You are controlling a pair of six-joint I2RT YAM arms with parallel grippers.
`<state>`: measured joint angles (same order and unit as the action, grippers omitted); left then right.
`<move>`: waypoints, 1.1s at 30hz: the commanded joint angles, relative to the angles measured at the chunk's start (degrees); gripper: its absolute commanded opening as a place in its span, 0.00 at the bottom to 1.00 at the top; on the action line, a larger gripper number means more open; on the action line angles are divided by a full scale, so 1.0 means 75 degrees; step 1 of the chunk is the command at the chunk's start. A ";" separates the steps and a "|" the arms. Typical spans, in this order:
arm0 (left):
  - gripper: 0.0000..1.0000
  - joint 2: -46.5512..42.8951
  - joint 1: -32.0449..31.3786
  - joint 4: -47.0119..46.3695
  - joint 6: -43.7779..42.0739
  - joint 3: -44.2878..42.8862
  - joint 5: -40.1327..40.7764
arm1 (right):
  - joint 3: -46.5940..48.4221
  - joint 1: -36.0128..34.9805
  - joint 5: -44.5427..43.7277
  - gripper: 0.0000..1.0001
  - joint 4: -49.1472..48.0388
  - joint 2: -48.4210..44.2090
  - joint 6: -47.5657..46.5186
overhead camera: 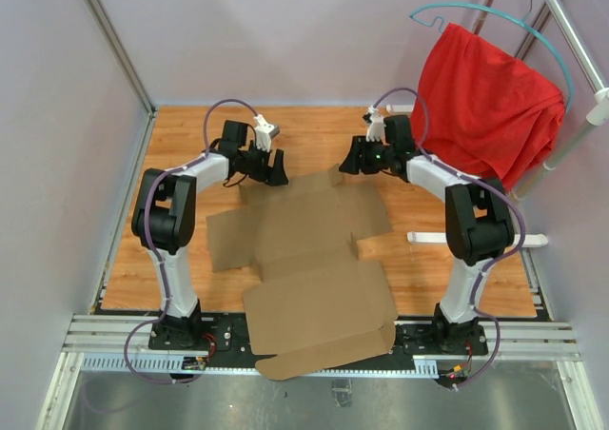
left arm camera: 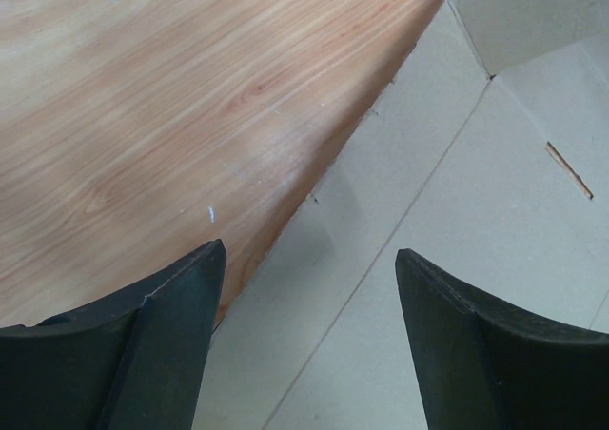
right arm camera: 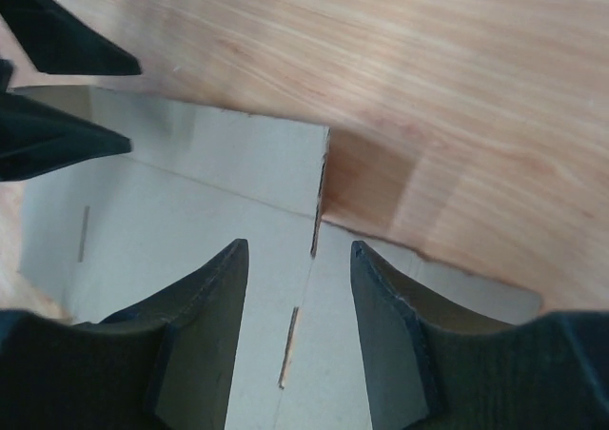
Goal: Fold the paper box
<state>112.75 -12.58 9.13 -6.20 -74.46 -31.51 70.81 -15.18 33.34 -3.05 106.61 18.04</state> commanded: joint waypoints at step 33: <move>0.74 -0.3934 -0.0441 0.0149 0.0976 0.0622 0.1517 | -0.1138 -0.1741 -0.3850 0.01 -0.1445 -0.1224 -0.1587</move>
<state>87.55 -13.67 9.76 2.39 -69.84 -20.60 69.41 -27.46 5.06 1.93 104.31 6.00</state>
